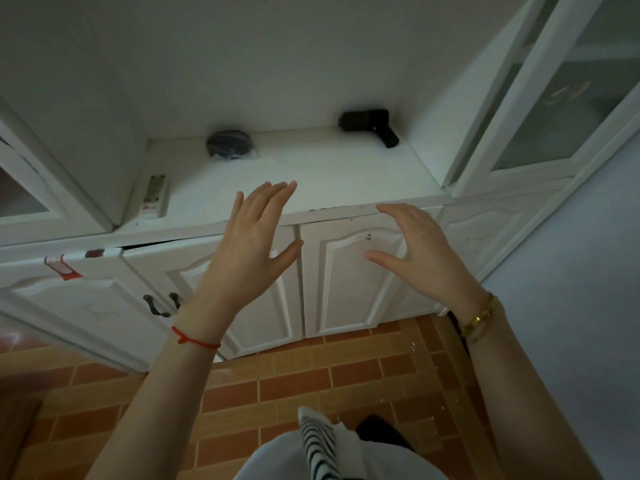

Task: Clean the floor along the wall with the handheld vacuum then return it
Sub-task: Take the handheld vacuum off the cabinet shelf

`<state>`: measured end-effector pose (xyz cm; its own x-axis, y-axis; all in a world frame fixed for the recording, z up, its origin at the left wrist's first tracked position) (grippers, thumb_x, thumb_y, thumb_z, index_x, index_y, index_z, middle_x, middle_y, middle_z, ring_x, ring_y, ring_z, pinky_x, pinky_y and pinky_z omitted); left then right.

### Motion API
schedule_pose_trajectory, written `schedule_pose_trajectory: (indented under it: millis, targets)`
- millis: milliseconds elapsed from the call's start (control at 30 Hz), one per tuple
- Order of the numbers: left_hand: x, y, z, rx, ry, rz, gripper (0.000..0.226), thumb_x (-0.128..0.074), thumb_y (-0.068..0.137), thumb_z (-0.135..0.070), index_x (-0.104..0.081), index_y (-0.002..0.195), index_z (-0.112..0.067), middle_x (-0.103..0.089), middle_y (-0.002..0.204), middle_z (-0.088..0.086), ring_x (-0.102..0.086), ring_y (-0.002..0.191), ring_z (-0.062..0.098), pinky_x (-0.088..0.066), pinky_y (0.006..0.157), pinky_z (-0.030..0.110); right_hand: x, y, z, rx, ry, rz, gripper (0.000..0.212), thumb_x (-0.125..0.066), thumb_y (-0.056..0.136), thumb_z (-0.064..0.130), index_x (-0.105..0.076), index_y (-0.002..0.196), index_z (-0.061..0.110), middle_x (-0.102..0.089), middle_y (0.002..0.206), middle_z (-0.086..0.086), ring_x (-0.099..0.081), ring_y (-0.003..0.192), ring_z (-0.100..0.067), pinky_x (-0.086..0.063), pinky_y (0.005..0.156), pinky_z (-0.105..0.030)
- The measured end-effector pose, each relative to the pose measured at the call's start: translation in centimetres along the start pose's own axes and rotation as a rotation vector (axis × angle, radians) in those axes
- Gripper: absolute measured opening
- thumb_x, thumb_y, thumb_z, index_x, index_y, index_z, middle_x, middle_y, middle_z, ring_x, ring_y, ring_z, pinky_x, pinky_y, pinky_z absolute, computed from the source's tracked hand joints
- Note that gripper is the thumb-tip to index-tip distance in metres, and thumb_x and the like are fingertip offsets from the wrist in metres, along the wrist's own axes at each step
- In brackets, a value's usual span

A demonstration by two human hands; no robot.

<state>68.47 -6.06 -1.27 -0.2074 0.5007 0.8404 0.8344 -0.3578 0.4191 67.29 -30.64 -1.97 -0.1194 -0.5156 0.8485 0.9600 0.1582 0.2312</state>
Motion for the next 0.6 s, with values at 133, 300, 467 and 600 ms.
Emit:
schedule_pose_trajectory:
  millis: [133, 300, 467, 600]
  targets:
    - [-0.8, 2.1, 1.0, 0.010, 0.002, 0.008, 0.071, -0.062, 0.093, -0.029, -0.028, 0.153, -0.015, -0.037, 0.156, 0.008, -0.026, 0.149, 0.026, -0.013, 0.124, 0.052, -0.3, 2.4, -1.1, 0.006, 0.011, -0.010, 0.072, -0.067, 0.082, 0.045, -0.038, 0.142, 0.019, -0.045, 0.140, -0.001, -0.038, 0.131, -0.019, -0.028, 0.113, -0.038]
    - [-2.1, 5.1, 1.8, 0.011, 0.014, 0.010, 0.072, -0.064, 0.092, -0.028, -0.028, 0.153, -0.014, -0.038, 0.155, 0.007, -0.026, 0.148, 0.026, -0.014, 0.123, 0.053, -0.6, 5.7, -2.7, 0.021, 0.024, -0.005, 0.072, -0.066, 0.083, 0.045, -0.037, 0.143, 0.019, -0.043, 0.142, 0.000, -0.035, 0.133, -0.016, -0.027, 0.114, -0.036]
    - [-3.7, 8.9, 2.7, 0.024, 0.033, 0.005, 0.074, -0.066, 0.092, -0.027, -0.027, 0.154, -0.015, -0.037, 0.155, 0.007, -0.028, 0.148, 0.025, -0.012, 0.124, 0.050, -0.4, 9.7, -4.8, 0.044, 0.022, 0.001, 0.072, -0.066, 0.083, 0.047, -0.036, 0.143, 0.020, -0.043, 0.141, 0.000, -0.036, 0.132, -0.017, -0.026, 0.115, -0.042]
    - [-4.9, 11.9, 2.9, 0.039, 0.040, 0.012, 0.074, -0.066, 0.092, -0.026, -0.028, 0.154, -0.014, -0.037, 0.155, 0.009, -0.027, 0.148, 0.027, -0.015, 0.123, 0.052, 0.2, 13.0, -6.6, 0.055, 0.043, -0.001, 0.073, -0.066, 0.083, 0.047, -0.036, 0.144, 0.021, -0.043, 0.141, 0.001, -0.035, 0.132, -0.016, -0.027, 0.115, -0.043]
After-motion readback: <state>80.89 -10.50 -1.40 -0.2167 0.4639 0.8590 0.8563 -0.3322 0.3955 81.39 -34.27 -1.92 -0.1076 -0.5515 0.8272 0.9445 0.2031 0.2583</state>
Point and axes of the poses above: each hand's wrist, its own y-axis towards the middle knuckle, its own x-axis out of the back of the hand, z = x × y, the point moved 3 cm from there along y, towards the middle knuckle
